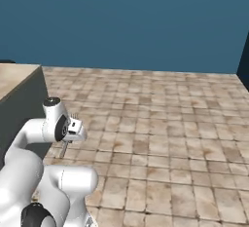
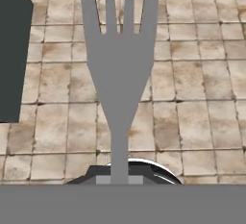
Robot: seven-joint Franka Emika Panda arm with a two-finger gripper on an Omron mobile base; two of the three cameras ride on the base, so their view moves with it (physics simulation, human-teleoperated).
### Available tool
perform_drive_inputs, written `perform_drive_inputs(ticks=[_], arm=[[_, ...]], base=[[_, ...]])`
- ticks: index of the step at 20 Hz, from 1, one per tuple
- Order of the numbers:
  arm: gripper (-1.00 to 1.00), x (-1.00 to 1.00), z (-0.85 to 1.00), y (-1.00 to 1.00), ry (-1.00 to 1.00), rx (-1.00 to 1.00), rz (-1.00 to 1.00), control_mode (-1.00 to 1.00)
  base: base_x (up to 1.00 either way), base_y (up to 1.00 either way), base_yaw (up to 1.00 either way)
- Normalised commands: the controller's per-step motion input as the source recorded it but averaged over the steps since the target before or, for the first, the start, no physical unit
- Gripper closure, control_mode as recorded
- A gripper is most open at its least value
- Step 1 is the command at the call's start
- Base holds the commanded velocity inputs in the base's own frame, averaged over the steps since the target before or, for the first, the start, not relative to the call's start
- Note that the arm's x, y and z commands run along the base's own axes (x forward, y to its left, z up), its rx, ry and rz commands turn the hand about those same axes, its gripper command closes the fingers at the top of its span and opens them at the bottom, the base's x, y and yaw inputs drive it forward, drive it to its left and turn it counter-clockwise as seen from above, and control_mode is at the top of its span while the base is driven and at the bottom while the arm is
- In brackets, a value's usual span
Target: Take the fork and place it on the left side of the plate. Then take the spoon and place it on the right side of the plate. Make sure they're directly next to the plate.
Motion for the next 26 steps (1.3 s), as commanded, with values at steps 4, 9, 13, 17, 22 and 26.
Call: perform_drive_inputs(ticks=[4,9,13,17,22,26], arm=[[1.0,0.0,0.0,0.0,0.0,0.0,0.0,1.0],[1.0,0.0,0.0,0.0,0.0,0.0,0.0,1.0],[1.0,0.0,0.0,0.0,0.0,0.0,0.0,1.0],[1.0,0.0,0.0,0.0,0.0,0.0,0.0,1.0],[1.0,0.0,0.0,0.0,0.0,0.0,0.0,1.0],[1.0,0.0,0.0,0.0,0.0,0.0,0.0,1.0]], base=[[1.0,-0.53,0.0],[1.0,-0.41,0.0],[1.0,-0.27,0.0],[1.0,-0.16,0.0],[1.0,0.0,0.08],[1.0,0.0,0.2]])
